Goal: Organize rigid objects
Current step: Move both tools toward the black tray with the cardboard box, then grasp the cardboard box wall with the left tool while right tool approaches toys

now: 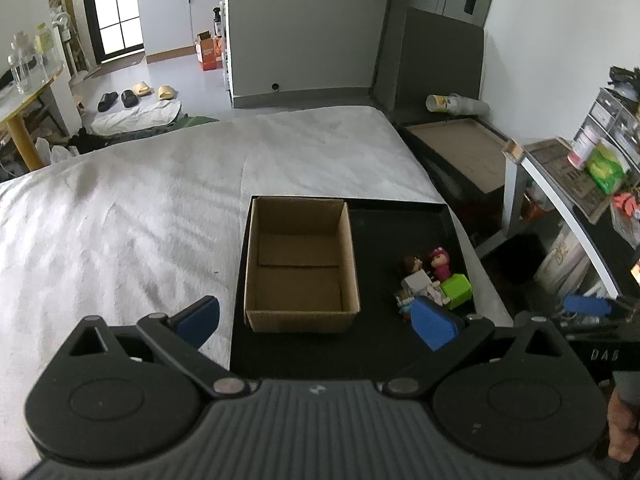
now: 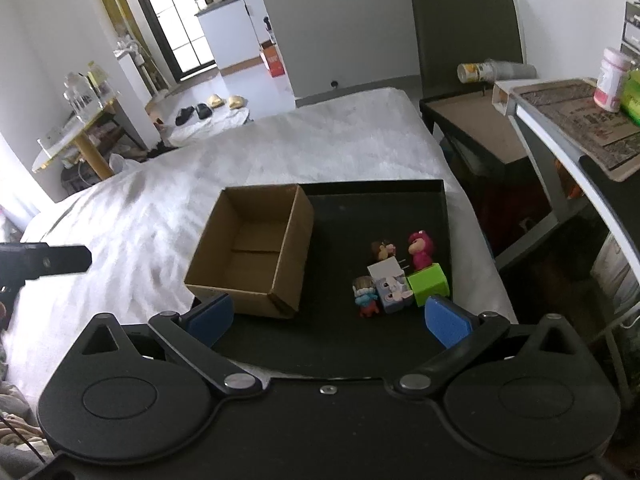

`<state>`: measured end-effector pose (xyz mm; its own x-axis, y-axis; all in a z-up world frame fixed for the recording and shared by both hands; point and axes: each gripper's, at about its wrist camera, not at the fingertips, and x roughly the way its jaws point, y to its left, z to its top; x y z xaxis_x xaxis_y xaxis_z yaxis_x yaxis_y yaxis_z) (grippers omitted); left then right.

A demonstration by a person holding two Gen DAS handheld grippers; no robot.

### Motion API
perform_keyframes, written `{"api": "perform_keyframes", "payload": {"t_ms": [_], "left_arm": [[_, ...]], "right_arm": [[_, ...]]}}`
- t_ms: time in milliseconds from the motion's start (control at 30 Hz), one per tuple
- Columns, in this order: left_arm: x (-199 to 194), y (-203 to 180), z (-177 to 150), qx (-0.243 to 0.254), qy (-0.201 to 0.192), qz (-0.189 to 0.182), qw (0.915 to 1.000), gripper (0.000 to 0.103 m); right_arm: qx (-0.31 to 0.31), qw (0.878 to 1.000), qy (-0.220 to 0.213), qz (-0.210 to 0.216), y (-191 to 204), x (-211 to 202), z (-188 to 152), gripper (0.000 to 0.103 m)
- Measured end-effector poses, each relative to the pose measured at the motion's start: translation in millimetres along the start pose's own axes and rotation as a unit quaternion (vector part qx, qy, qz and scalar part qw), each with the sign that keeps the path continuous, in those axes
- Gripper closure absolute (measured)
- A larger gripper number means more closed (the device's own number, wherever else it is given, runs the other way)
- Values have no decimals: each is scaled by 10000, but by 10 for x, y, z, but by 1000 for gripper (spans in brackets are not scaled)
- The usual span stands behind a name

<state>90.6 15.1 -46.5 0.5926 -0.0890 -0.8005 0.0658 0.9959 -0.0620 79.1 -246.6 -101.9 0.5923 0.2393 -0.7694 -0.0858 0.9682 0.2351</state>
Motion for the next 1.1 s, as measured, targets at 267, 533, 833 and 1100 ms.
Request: {"api": "perform_keyframes", "payload": {"t_ms": [267, 533, 833, 1100], "left_arm": [[406, 126, 76, -141, 276, 19, 9995, 2], [753, 266, 91, -395, 424, -90, 9983, 3], [1133, 476, 91, -859, 469, -160, 9951, 4], [1465, 660, 49, -1379, 427, -111, 9895, 11]], "right_arm": [[285, 9993, 187, -142, -133, 362, 31, 0], [263, 9984, 426, -276, -194, 692, 80, 0], [333, 9964, 698, -362, -325, 1071, 98, 3], [654, 9936, 888, -231, -513, 1359, 98, 14]]}}
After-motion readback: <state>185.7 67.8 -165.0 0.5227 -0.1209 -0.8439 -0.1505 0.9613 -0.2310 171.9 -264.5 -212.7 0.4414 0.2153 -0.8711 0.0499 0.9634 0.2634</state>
